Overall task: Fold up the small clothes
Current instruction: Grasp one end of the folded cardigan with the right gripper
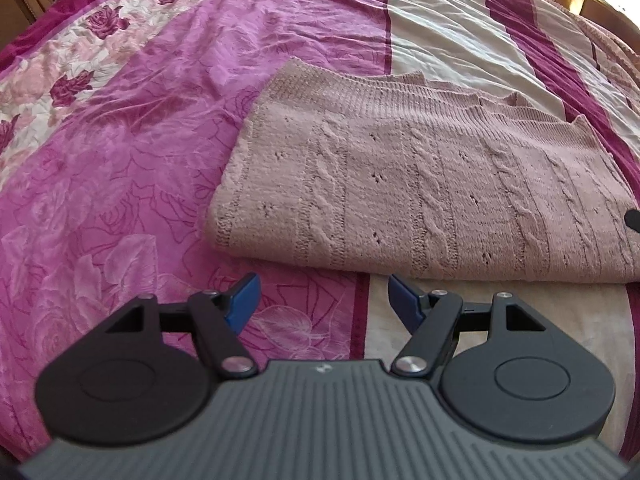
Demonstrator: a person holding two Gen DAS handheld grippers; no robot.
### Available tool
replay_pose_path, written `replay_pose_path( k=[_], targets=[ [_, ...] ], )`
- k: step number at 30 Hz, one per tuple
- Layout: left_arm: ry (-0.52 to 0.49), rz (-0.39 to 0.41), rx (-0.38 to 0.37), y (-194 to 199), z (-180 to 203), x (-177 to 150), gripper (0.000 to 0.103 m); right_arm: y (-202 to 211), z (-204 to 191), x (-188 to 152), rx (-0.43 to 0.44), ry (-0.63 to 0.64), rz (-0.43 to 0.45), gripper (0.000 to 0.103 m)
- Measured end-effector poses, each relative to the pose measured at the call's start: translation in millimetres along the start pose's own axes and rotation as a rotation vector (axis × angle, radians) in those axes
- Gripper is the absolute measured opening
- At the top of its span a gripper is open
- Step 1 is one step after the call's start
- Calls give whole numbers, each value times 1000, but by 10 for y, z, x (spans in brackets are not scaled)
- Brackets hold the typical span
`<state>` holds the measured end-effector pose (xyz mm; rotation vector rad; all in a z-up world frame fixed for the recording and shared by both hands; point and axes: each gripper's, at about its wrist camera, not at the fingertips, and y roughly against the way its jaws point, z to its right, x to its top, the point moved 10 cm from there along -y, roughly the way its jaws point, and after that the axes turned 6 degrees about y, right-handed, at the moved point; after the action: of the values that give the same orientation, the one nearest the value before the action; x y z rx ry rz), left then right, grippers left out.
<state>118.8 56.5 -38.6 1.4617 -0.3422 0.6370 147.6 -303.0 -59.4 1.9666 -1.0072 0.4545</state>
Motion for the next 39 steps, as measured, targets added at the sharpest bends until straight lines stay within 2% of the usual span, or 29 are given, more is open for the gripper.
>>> replay_pose_path(
  k=[4, 7, 9, 16, 17, 18, 20, 21, 39],
  targets=[
    [-12, -9, 2, -29, 28, -14, 72, -48, -21, 27, 27, -12, 8, 103],
    [-17, -18, 5, -53, 40, -28, 72, -61, -50, 78, 88, -71, 12, 103],
    [-21, -21, 4, -62, 50, -34, 72, -76, -54, 111, 122, -113, 14, 98],
    [-26, -27, 7, -84, 69, -45, 72, -170, -45, 100, 82, -87, 7, 83],
    [-28, -28, 6, -85, 72, -47, 72, -171, -37, 106, 79, -97, 10, 77],
    [-30, -29, 6, -87, 76, -50, 72, -179, -25, 102, 81, -109, 9, 65],
    [-33, -30, 5, -90, 85, -53, 72, -199, 17, 92, 77, -131, 1, 48],
    [-35, -30, 4, -91, 89, -55, 72, -196, 36, 82, 72, -133, 2, 43],
    [-37, -34, 5, -82, 100, -87, 72, -227, 76, 38, 53, -142, 3, 41]
  ],
)
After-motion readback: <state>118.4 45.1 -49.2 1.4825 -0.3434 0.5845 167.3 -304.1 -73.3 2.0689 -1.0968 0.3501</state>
